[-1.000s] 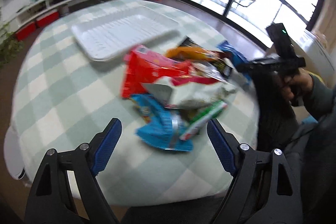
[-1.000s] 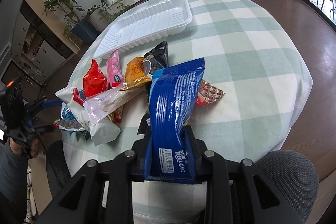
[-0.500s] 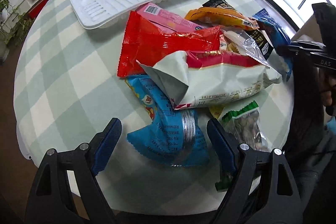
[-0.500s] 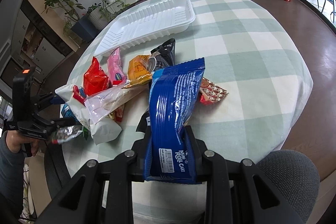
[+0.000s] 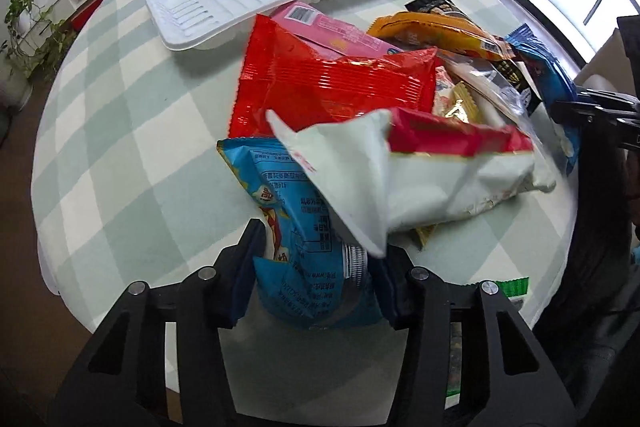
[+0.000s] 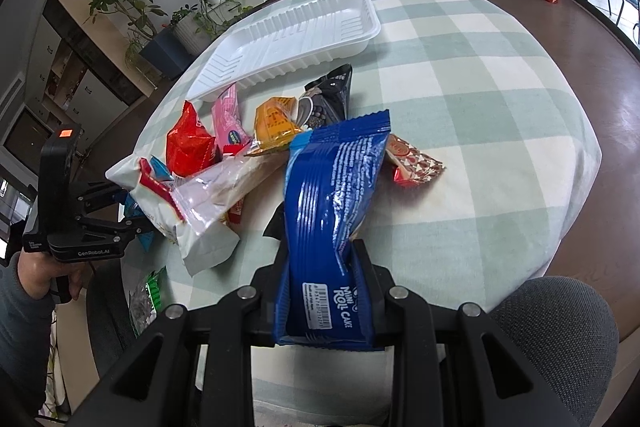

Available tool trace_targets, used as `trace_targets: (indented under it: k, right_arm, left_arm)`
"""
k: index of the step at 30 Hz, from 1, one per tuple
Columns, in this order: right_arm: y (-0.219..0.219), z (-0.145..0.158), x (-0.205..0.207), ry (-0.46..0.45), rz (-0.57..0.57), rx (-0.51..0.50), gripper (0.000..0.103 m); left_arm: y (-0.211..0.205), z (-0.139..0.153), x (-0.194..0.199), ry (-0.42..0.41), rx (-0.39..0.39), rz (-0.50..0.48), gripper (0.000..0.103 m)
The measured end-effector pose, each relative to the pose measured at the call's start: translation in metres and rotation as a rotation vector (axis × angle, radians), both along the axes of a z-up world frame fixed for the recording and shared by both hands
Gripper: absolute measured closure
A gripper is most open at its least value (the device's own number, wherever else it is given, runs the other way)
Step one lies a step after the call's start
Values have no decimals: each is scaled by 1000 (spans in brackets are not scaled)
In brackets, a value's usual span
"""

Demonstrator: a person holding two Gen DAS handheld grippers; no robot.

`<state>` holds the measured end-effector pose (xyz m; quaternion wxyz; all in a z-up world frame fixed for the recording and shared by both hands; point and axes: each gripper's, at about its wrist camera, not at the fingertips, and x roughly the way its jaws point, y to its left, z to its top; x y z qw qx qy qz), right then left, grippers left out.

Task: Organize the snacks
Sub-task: 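Grasp the light-blue wafer packet with the left gripper while right holds Lipo packet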

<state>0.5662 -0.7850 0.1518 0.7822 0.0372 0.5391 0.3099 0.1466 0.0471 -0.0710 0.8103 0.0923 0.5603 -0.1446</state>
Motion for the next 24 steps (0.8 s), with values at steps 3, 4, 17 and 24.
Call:
trace_targets:
  k: [3,4,17,24]
  right_arm:
    - [1,1,-1,-5,-2,2,73]
    - [1,1,-2,-7,-5,4,73]
    - [0,5,-1,-33,-37,21,73]
    - [-3,5,4,-27,-56,44,73]
  left_arm:
    - [12,1,1,-35,11,52,56]
    - [14,2,1,-43,7,61,57]
    - [61,15,-10,-103,-87,198,60]
    - [87,25,-18,-136,-170,276,60]
